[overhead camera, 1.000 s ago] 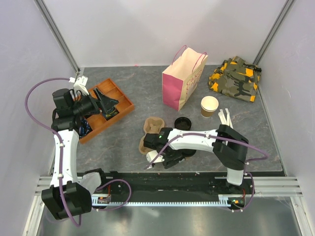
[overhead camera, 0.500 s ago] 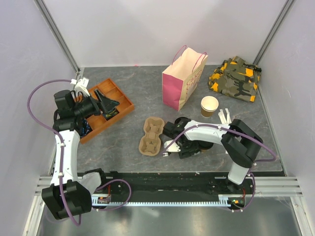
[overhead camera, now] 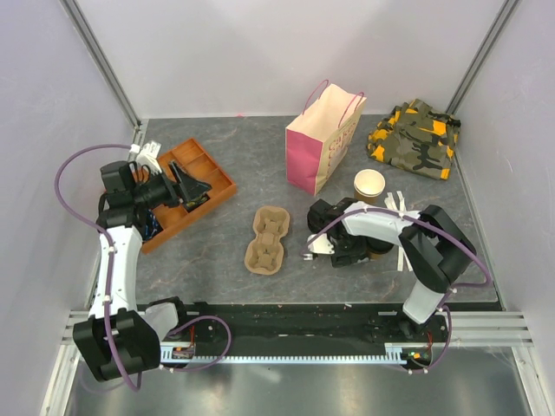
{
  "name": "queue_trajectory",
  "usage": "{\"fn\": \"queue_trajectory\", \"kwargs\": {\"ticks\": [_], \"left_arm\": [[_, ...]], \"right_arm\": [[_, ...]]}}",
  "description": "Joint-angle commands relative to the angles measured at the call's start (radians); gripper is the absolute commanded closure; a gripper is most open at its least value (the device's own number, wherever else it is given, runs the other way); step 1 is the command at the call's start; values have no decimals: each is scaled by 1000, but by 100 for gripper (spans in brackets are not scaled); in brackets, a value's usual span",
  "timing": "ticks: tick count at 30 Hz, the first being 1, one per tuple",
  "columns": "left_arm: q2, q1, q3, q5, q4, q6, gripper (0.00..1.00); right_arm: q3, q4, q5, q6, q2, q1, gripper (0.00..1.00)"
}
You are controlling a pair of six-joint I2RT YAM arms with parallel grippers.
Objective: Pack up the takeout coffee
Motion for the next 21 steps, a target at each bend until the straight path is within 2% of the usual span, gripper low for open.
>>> {"fn": "queue_trajectory", "kwargs": {"ticks": [1,7,8,12,16,19,21], "left_arm": [[2,0,-28,14,-63,92,19],[-10,-100,-102,-16,-106,139,16],[-14,-159,-115,-65,-111,135,14],[1,-299,-134,-72,-97,141,12],[18,-302,-126,-17,-49,105,11],[-10,-267,-115,-4,39,55,9],[-33,-244,-117,19,85,-6,9]], "right_arm": [[55,-15,-37,2,-31,-1,23],[268,-110,-184,75,-57,1,21],[334,-127,-242,88,-60,-1,21],[472,-159,-391,167,-90,1,19],[563,-101,-511,261,-81,1,19],[699,-121,-593,324,100,1,21],[866,-179,-629,362,204,2,23]]}}
